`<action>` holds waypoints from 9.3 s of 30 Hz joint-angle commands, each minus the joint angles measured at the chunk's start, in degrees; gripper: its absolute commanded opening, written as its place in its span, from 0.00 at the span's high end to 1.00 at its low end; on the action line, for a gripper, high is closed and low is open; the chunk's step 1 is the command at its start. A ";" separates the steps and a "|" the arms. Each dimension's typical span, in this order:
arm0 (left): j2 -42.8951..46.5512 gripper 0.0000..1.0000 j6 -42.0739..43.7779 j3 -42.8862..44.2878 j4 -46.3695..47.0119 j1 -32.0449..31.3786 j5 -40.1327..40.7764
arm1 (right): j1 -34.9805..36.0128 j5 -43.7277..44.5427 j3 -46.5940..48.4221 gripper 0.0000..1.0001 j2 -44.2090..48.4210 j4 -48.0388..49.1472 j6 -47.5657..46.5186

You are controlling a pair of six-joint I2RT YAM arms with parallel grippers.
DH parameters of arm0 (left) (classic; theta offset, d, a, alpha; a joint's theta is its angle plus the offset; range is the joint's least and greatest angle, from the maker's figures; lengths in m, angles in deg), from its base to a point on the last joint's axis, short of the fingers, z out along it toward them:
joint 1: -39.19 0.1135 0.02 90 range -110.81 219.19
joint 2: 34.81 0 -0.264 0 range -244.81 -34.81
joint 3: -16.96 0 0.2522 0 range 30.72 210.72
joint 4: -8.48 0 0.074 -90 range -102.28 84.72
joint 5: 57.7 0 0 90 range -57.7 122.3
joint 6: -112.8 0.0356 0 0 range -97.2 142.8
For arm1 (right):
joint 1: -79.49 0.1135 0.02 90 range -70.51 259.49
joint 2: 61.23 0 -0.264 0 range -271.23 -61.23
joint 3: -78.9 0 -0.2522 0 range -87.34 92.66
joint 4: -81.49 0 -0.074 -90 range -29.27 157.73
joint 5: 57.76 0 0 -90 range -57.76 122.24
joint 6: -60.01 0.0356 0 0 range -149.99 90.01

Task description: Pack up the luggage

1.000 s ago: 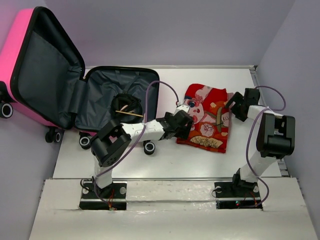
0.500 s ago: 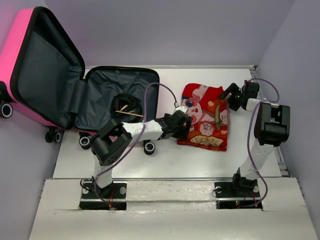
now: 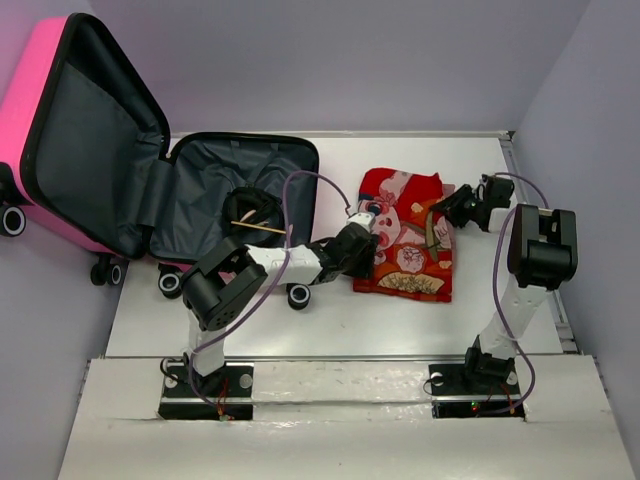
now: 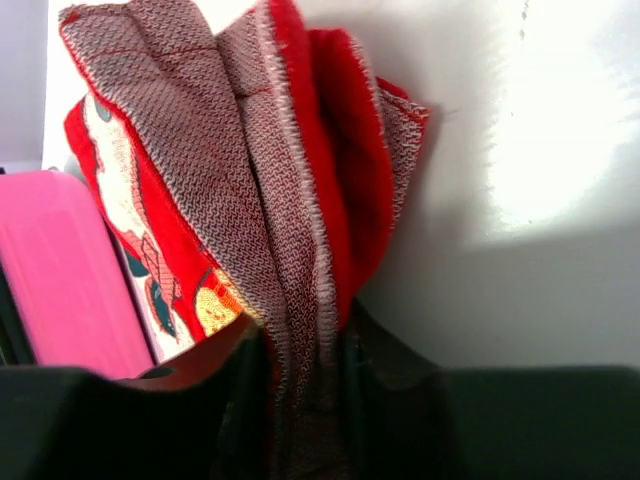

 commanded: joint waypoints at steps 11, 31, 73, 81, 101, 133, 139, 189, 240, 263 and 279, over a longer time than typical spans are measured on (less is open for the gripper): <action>5.88 0.94 -3.06 -5.29 3.91 -0.01 -1.39 | 0.35 -2.80 -8.80 0.93 8.76 11.55 5.80; 23.99 0.94 4.59 26.95 -19.11 20.52 -4.64 | 15.00 -0.61 17.62 0.93 20.83 1.55 10.02; 68.57 0.01 11.62 -2.82 -41.36 49.47 45.88 | 40.86 -0.78 44.93 0.00 6.99 -21.14 -15.12; 56.02 0.01 14.96 1.55 -36.77 64.39 48.36 | 40.86 -0.26 8.62 0.56 29.05 -6.82 -15.64; 48.52 0.94 20.49 4.13 -28.54 58.45 59.95 | 40.86 13.98 13.23 0.31 10.72 -8.12 -11.26; 52.18 0.07 15.29 8.69 -23.59 -16.19 54.81 | 42.19 15.82 19.15 0.44 3.73 -8.66 -5.98; 50.83 0.42 11.54 17.47 -27.89 17.81 32.08 | 40.86 21.09 13.09 0.62 13.05 -10.05 -9.04; 54.92 0.01 -9.12 -13.75 -11.03 44.13 -21.88 | 26.54 5.98 13.61 0.00 28.09 -21.22 -18.37; -15.41 0.21 6.87 39.77 -8.06 54.39 -27.61 | 39.11 26.91 -2.58 0.93 28.47 -14.64 -16.96; 50.70 0.12 3.60 -12.88 -14.08 56.68 -12.74 | 31.47 7.72 64.39 0.16 -12.94 -36.86 -15.20; 21.48 0.06 4.94 26.77 -15.42 57.38 -8.24 | 33.38 13.46 14.96 0.93 31.80 -24.05 -19.69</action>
